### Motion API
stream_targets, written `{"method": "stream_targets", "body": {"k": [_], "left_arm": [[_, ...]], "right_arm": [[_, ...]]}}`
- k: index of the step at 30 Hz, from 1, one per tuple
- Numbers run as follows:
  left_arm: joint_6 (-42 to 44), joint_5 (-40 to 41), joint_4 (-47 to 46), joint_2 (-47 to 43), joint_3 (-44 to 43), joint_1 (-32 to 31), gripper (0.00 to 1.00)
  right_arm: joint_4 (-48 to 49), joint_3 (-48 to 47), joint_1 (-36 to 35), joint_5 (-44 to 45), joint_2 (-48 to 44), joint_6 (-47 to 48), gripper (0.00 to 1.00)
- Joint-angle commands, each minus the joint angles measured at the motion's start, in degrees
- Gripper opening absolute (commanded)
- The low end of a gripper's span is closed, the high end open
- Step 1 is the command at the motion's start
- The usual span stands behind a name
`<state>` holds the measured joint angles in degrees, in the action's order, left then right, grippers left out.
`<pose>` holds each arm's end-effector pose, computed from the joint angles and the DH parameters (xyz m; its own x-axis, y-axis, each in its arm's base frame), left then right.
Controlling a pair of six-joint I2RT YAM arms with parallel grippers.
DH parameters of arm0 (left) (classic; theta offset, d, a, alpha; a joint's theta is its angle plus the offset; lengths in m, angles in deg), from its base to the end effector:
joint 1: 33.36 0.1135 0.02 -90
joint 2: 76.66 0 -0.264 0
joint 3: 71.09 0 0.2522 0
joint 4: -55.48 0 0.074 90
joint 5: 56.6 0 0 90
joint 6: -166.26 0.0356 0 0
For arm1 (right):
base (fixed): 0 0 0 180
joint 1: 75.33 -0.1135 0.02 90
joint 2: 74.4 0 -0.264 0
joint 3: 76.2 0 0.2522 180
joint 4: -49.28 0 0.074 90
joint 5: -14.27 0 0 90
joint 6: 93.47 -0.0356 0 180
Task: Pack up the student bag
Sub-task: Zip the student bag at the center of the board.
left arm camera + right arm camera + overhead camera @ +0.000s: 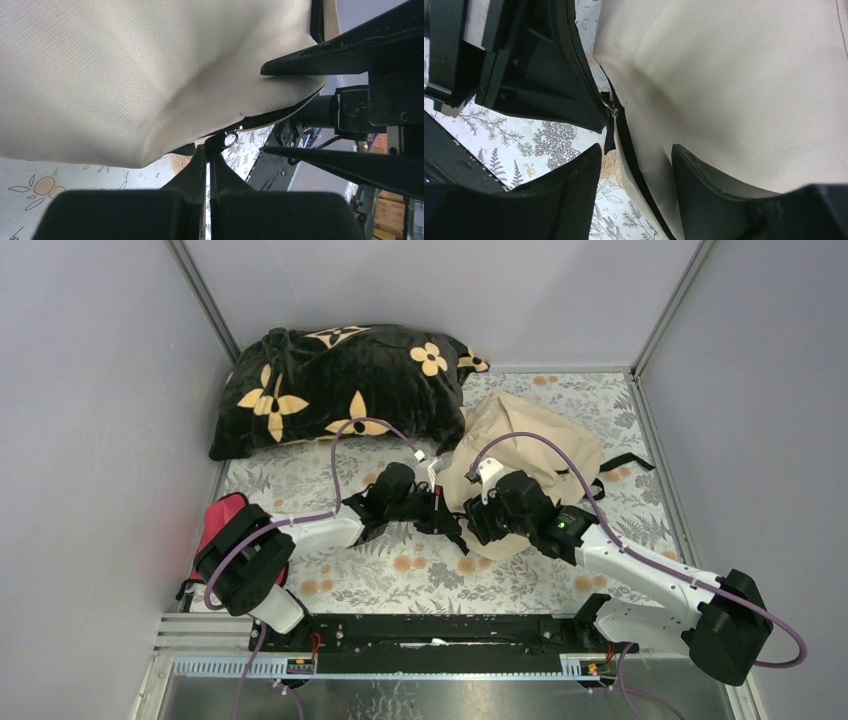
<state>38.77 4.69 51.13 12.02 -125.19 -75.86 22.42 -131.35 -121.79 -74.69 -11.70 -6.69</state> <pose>0.2188 -0.2237 0.1813 -0.8414 0.0470 -0.5384 0.4870 0.4976 -0.7178 0.1653 0.1731 0.2530 -0.4288 -0.3697 -0.8243 -0.6915 0.7215 0.0361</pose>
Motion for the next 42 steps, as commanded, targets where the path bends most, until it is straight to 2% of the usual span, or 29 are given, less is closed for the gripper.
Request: {"method": "stream_targets", "body": {"k": [1, 3, 6, 7, 11, 15, 19, 22, 27, 31, 33, 34, 35, 36, 38, 42], "left_arm": [[-1.0, -4.7, -2.6, -0.1, -1.2, 2.3, 0.0], [-0.9, -5.2, -2.3, -0.3, -1.4, 3.8, 0.0], [-0.3, -5.7, -1.0, -1.0, -2.2, 5.5, 0.0], [0.2, -5.4, -0.1, -1.3, -2.6, 6.1, 0.0], [1.5, -2.2, 3.5, -1.3, -3.5, 8.7, 0.0], [-1.5, -1.7, 1.7, -1.3, -3.2, 13.1, 0.0], [-0.7, 1.1, 6.2, -1.0, -6.1, 16.7, 0.0], [0.4, 0.7, 9.6, 0.8, -8.0, 20.0, 0.0], [0.5, 0.9, 8.4, 1.7, -8.9, 23.5, 0.0], [1.8, 1.0, 7.9, 7.5, -11.3, 23.7, 0.0], [1.1, -2.7, 6.5, 10.2, -11.7, 23.5, 0.0], [0.3, -4.1, 4.8, 10.6, -11.2, 23.3, 0.0], [-0.4, -4.5, 3.6, 10.3, -10.6, 22.8, 0.0], [-0.6, -4.2, 3.1, 9.7, -10.2, 22.2, 0.0], [-0.2, -3.4, 3.5, 8.1, -10.1, 20.9, 0.0], [0.8, -4.1, 5.5, 5.7, -10.9, 19.4, 0.0]], "right_arm": [[1.5, -1.3, -0.6, 1.5, 0.4, 2.3, 0.56], [1.3, -0.9, -0.6, 1.6, 0.4, 2.5, 0.42], [1.0, -0.2, -0.5, 4.1, -0.6, 1.9, 0.08], [0.5, -0.3, -0.5, 5.2, -1.2, 1.8, 0.0], [-2.5, -0.5, -0.5, 9.6, -4.3, -0.3, 0.0], [-3.1, 1.0, -0.5, 10.3, -9.6, -2.7, 0.0], [-4.6, 1.4, -0.5, 10.4, -12.7, -4.3, 0.0], [-5.9, 1.4, -0.5, 10.7, -14.4, -4.0, 0.0], [-8.0, 1.5, -0.5, 10.5, -16.7, -1.8, 0.0], [-7.5, 1.5, -0.6, 3.7, -20.1, 1.6, 0.0], [-6.9, 0.9, -0.6, 1.6, -21.0, 2.3, 0.0], [-7.2, 0.2, -0.5, 0.9, -20.5, 2.7, 0.05], [-7.8, -1.0, -0.6, -0.3, -19.4, 2.9, 0.23], [-8.5, -2.6, -0.6, -3.0, -17.8, 4.3, 0.32], [-8.3, -7.0, -1.1, -5.2, -15.0, 3.9, 0.38], [3.0, -6.9, -1.5, -6.3, -11.4, 5.3, 0.65]]}}
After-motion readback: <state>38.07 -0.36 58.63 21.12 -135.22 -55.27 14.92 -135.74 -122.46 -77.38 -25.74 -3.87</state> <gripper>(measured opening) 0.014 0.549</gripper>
